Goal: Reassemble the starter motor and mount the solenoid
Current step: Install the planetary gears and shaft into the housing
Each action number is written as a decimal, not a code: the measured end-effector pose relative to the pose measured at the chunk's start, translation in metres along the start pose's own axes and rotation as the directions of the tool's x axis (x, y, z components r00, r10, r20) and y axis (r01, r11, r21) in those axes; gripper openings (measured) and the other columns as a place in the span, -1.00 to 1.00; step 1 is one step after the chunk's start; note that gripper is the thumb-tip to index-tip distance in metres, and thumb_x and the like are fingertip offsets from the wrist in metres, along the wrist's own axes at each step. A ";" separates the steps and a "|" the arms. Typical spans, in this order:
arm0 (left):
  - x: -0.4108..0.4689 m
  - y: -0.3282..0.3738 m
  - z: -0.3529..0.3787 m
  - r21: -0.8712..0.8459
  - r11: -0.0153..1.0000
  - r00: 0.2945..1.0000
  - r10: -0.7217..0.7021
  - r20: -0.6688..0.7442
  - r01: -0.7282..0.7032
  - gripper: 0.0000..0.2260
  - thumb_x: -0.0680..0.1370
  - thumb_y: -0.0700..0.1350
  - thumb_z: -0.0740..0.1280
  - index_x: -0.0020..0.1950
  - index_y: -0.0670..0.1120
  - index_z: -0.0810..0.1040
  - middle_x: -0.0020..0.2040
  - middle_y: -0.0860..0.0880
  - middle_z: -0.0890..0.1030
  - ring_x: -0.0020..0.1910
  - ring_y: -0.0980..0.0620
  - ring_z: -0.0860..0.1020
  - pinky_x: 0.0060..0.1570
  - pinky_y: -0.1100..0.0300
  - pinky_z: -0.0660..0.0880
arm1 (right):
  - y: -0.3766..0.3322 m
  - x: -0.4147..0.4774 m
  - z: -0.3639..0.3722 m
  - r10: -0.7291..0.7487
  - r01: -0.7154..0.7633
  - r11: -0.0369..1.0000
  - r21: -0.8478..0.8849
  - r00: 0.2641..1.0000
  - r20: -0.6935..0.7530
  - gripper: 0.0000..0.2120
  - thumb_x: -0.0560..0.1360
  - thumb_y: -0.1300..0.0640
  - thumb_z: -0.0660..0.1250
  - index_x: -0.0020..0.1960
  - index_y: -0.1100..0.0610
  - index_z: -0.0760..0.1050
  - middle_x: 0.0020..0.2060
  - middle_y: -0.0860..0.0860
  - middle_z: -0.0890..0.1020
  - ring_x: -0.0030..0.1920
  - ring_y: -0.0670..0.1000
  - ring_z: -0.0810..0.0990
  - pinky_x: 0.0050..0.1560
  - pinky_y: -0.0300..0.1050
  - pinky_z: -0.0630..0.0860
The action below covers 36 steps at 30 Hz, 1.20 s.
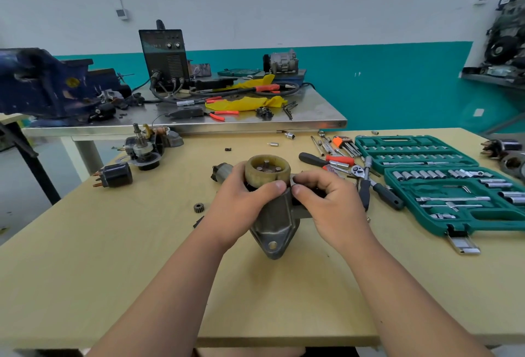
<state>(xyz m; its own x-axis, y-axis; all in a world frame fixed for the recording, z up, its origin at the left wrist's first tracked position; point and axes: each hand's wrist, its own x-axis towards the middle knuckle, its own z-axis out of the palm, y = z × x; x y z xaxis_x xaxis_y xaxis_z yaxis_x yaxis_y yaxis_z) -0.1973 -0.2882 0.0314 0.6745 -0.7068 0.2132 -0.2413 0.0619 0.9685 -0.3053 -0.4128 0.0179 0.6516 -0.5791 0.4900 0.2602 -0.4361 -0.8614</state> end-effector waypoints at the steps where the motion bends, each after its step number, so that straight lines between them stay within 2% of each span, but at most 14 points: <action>1: 0.000 -0.001 0.000 -0.011 1.000 1.000 -0.003 -0.022 0.003 -0.42 0.28 0.08 0.48 0.27 0.04 0.48 0.07 0.06 0.64 -0.01 0.17 0.64 -0.12 0.31 0.56 | 0.001 0.000 0.000 0.005 -0.005 1.000 0.002 1.000 0.001 -0.71 0.47 0.26 0.40 -0.18 -0.16 0.58 -0.25 -0.27 0.66 -0.19 -0.24 0.63 -0.28 -0.43 0.50; 6: 0.001 0.000 -0.003 0.020 0.999 0.999 0.036 -0.006 -0.036 -0.43 0.23 -0.01 0.54 0.22 0.04 0.53 -0.02 0.10 0.66 -0.02 0.16 0.64 -0.12 0.31 0.57 | 0.006 -0.001 -0.003 0.022 -0.022 1.000 0.007 1.000 -0.010 -0.72 0.47 0.28 0.39 -0.19 -0.12 0.60 -0.26 -0.20 0.67 -0.22 -0.19 0.65 -0.29 -0.40 0.52; 9: 0.000 -0.002 -0.004 0.006 0.998 0.998 0.067 0.010 -0.067 -0.42 0.23 0.01 0.56 0.23 0.00 0.55 -0.02 0.10 0.67 -0.02 0.18 0.64 -0.13 0.34 0.55 | 0.008 -0.002 -0.004 0.040 -0.040 0.998 0.041 0.999 -0.010 -0.73 0.49 0.28 0.37 -0.15 -0.11 0.60 -0.25 -0.19 0.68 -0.24 -0.18 0.66 -0.30 -0.39 0.52; 12: -0.006 -0.011 -0.004 0.070 0.993 0.994 0.090 0.067 -0.094 -0.23 0.21 0.15 0.53 0.38 0.03 0.43 0.15 0.11 0.62 0.14 0.19 0.59 0.06 0.27 0.55 | 0.011 -0.002 -0.006 0.057 -0.056 0.998 0.026 0.998 -0.007 -0.77 0.52 0.22 0.34 -0.11 -0.12 0.58 -0.19 -0.22 0.67 -0.18 -0.21 0.64 -0.26 -0.40 0.51; 15: -0.014 -0.020 -0.001 0.126 0.987 0.990 0.089 0.106 -0.102 -0.07 0.19 0.17 0.56 0.50 0.10 0.24 0.26 0.17 0.55 0.23 0.24 0.53 0.18 0.29 0.49 | 0.014 -0.002 -0.011 0.098 -0.098 0.995 0.027 0.995 0.010 -0.75 0.55 0.24 0.28 -0.07 -0.11 0.59 -0.16 -0.24 0.66 -0.13 -0.24 0.63 -0.24 -0.44 0.49; 17: -0.014 -0.023 0.003 0.138 0.983 0.990 0.111 0.089 -0.122 -0.13 0.19 0.15 0.58 0.43 0.13 0.29 0.19 0.23 0.58 0.19 0.28 0.53 0.13 0.39 0.48 | 0.013 -0.003 -0.014 0.144 -0.145 0.987 0.069 0.989 0.017 -0.71 0.55 0.30 0.24 -0.07 -0.07 0.59 -0.18 -0.22 0.67 -0.15 -0.24 0.63 -0.26 -0.44 0.48; 19: -0.013 -0.022 0.006 0.135 0.980 0.988 0.137 0.064 -0.145 -0.29 0.21 0.10 0.59 0.29 0.19 0.38 0.11 0.29 0.60 0.12 0.30 0.56 0.01 0.47 0.46 | 0.010 -0.004 -0.015 0.169 -0.172 0.981 0.088 0.984 0.049 -0.69 0.55 0.33 0.22 -0.08 -0.04 0.59 -0.21 -0.21 0.67 -0.18 -0.24 0.63 -0.28 -0.44 0.47; 21: -0.012 -0.023 0.007 0.124 0.980 0.988 0.151 0.035 -0.154 -0.39 0.24 0.04 0.59 0.22 0.18 0.42 0.08 0.30 0.61 0.08 0.30 0.58 -0.04 0.49 0.46 | 0.004 -0.002 -0.018 0.162 -0.168 0.985 0.045 0.979 0.120 -0.70 0.56 0.30 0.21 -0.07 -0.06 0.58 -0.22 -0.25 0.66 -0.18 -0.27 0.62 -0.30 -0.47 0.45; 23: -0.012 -0.025 0.008 0.106 0.982 0.987 0.157 0.016 -0.158 -0.39 0.25 0.01 0.58 0.23 0.15 0.43 0.07 0.26 0.62 0.08 0.28 0.59 -0.03 0.45 0.47 | -0.005 0.003 -0.024 0.124 -0.113 0.992 -0.064 0.971 0.203 -0.75 0.58 0.20 0.21 -0.02 -0.14 0.54 -0.17 -0.32 0.63 -0.11 -0.33 0.58 -0.26 -0.49 0.44; 25: -0.013 -0.027 0.008 0.105 0.981 0.987 0.159 0.019 -0.160 -0.36 0.23 0.03 0.57 0.26 0.12 0.42 0.08 0.23 0.62 0.08 0.24 0.59 0.02 0.38 0.50 | -0.019 0.011 -0.029 0.089 -0.018 0.975 -0.221 0.945 0.314 -0.81 0.53 -0.02 0.25 0.10 -0.24 0.47 -0.02 -0.36 0.58 0.03 -0.36 0.52 -0.10 -0.45 0.46; 28: -0.013 -0.028 0.009 0.103 0.981 0.985 0.161 0.057 -0.167 -0.38 0.26 -0.02 0.56 0.26 0.11 0.41 0.07 0.17 0.62 0.07 0.18 0.60 0.02 0.31 0.53 | -0.042 0.030 -0.025 0.074 0.224 0.835 -0.503 0.859 0.507 -0.44 0.37 -0.27 0.28 0.35 -0.24 0.34 0.18 -0.34 0.41 0.15 -0.30 0.43 0.06 -0.36 0.36; 31: -0.013 -0.026 0.008 0.096 0.983 0.987 0.149 0.066 -0.155 -0.37 0.25 -0.01 0.55 0.26 0.11 0.40 0.04 0.18 0.62 0.05 0.18 0.60 -0.03 0.33 0.52 | -0.056 0.044 -0.015 0.061 0.409 0.680 -0.609 0.796 0.602 -0.44 0.43 -0.21 0.33 0.40 -0.15 0.34 0.24 -0.20 0.40 0.17 -0.17 0.39 0.08 -0.28 0.32; 33: -0.014 -0.025 0.007 0.106 0.983 0.987 0.144 0.077 -0.152 -0.37 0.23 0.04 0.54 0.25 0.14 0.39 0.03 0.19 0.61 0.05 0.19 0.60 -0.03 0.33 0.51 | -0.057 0.048 -0.013 0.070 0.439 0.648 -0.622 0.779 0.623 -0.45 0.45 -0.21 0.32 0.41 -0.15 0.33 0.27 -0.15 0.43 0.17 -0.14 0.39 0.07 -0.25 0.32; 36: -0.016 -0.025 0.006 0.130 0.978 0.985 0.151 0.090 -0.161 -0.36 0.24 0.06 0.54 0.26 0.17 0.37 0.06 0.22 0.60 0.08 0.20 0.59 0.01 0.31 0.53 | -0.057 0.047 -0.010 0.037 0.484 0.615 -0.623 0.771 0.636 -0.50 0.43 -0.23 0.34 0.33 -0.16 0.40 0.16 -0.15 0.49 0.10 -0.12 0.43 -0.06 -0.32 0.34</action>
<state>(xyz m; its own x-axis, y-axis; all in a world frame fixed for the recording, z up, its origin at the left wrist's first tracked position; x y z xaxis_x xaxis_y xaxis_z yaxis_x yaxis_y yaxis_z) -0.2063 -0.2826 0.0033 0.5651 -0.7498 0.3442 -0.4355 0.0832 0.8963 -0.2970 -0.4224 0.0912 0.9651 -0.0246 0.2608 0.0317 -0.9773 -0.2094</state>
